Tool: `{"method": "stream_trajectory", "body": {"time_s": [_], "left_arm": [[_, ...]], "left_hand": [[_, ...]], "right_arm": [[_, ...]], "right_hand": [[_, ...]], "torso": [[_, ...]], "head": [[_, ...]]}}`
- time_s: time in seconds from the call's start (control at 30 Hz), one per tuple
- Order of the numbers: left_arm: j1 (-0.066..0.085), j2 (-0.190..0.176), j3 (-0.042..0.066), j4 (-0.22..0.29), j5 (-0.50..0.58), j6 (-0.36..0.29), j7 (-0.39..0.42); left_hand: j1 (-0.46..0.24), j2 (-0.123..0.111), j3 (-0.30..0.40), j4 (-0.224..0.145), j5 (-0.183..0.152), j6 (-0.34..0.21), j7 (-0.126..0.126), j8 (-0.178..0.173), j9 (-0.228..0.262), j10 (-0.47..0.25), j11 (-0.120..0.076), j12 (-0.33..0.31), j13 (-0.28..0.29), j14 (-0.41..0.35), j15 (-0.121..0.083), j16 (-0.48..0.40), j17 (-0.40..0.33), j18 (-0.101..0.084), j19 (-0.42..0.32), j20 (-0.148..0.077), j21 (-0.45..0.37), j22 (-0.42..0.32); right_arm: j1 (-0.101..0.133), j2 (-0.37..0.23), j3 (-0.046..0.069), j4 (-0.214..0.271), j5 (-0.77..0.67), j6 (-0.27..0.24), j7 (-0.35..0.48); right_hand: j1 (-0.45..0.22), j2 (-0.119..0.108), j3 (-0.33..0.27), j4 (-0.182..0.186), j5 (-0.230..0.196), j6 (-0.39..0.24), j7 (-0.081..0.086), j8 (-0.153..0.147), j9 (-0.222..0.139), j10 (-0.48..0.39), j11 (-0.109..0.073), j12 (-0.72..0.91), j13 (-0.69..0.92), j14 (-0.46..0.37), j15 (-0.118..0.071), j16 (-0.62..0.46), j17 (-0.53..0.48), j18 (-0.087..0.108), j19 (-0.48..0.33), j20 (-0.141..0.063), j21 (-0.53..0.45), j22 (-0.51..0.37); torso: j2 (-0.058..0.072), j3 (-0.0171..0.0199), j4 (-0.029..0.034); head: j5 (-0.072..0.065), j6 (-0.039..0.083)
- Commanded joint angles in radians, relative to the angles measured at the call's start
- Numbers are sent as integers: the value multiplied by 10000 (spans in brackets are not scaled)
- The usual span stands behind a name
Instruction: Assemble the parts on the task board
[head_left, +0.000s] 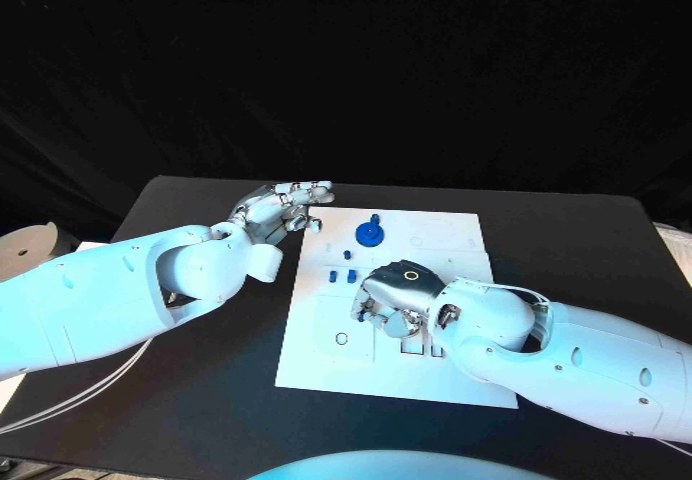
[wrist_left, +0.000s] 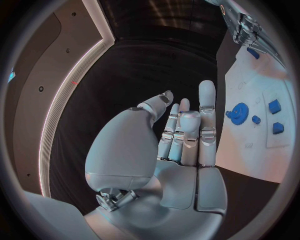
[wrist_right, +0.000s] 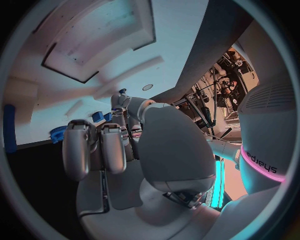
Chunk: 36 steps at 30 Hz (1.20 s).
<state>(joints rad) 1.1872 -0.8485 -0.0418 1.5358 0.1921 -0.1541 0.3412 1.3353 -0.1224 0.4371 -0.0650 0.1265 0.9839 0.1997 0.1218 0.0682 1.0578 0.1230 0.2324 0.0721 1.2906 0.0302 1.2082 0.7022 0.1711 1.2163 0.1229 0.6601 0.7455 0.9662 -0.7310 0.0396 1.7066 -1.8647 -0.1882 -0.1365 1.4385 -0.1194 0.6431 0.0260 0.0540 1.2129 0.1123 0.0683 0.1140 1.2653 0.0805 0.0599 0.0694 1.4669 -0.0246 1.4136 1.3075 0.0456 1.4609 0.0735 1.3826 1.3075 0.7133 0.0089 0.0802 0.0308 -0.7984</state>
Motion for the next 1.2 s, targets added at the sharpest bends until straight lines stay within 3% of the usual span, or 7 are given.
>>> {"method": "stream_trajectory", "body": {"time_s": [0.03,0.13,0.27,0.4,0.8,1.2], "left_arm": [[5,11,6,24,-112,145,-1],[5,10,6,27,-121,151,-6],[5,6,6,25,-126,174,-18],[5,6,6,20,-128,184,-34],[6,-3,6,7,-129,179,-54],[5,-6,6,-35,-129,217,-99]], "left_hand": [[16,-64,-33,-34,55,-51,-17,50,11,-89,-5,35,4,-58,-3,10,-8,102,-24,14,-30,-15],[16,-64,-33,-34,55,-51,-17,50,11,-89,-5,35,4,-58,-3,10,-8,102,-24,14,-30,-15],[8,-65,-50,-41,53,-81,-7,65,12,-129,5,60,4,-82,5,5,-42,102,-35,22,-30,-17],[-4,-68,-67,-43,50,-108,2,76,12,-163,13,78,4,-101,14,3,-64,102,-46,29,-31,-19],[-7,-65,-76,-47,50,-128,6,85,12,-187,18,94,4,-114,18,3,-75,102,-54,34,-30,-21],[2,-49,-80,-57,54,-150,10,102,14,-216,23,122,7,-128,24,9,-83,103,-64,40,-30,-23]], "right_arm": [[-12,35,-10,-9,-200,627,-180],[-11,49,-20,-32,-144,869,-207],[-11,60,-35,-63,-36,809,-155],[-10,65,-41,-79,18,696,-127],[-9,42,-45,-105,39,251,-184],[-9,-197,-33,130,273,-1481,170]], "right_hand": [[-113,-15,5,-18,12,-27,86,8,27,286,-260,18,-3,653,-14,21,538,127,33,37,38,192],[-516,-262,-406,32,145,-59,132,4,54,-64,-187,-8,-51,641,82,-4,498,137,-4,102,-12,136],[-1029,-566,-1012,221,163,-316,178,-65,18,-748,-45,8,-78,602,208,-108,356,170,-87,216,-135,-6],[-1146,-692,-1388,275,149,-600,233,-75,-58,-1059,28,25,-78,582,250,-159,284,192,-129,275,-206,-84],[-995,-623,-1740,239,209,-912,300,-73,-170,-1430,105,40,-79,563,304,-218,194,212,-163,335,-280,-167],[-896,-571,-1959,235,224,-1213,267,-80,-275,-1650,118,70,-70,525,312,-334,32,259,-243,353,-433,-356]], "torso": [[-1,-8,-1],[-1,-7,-3],[-2,-2,-6],[-1,2,4],[4,7,-4],[-4,5,2]], "head": [[10,3],[9,-5],[12,-14],[7,-21],[3,-14],[-56,45]]}}
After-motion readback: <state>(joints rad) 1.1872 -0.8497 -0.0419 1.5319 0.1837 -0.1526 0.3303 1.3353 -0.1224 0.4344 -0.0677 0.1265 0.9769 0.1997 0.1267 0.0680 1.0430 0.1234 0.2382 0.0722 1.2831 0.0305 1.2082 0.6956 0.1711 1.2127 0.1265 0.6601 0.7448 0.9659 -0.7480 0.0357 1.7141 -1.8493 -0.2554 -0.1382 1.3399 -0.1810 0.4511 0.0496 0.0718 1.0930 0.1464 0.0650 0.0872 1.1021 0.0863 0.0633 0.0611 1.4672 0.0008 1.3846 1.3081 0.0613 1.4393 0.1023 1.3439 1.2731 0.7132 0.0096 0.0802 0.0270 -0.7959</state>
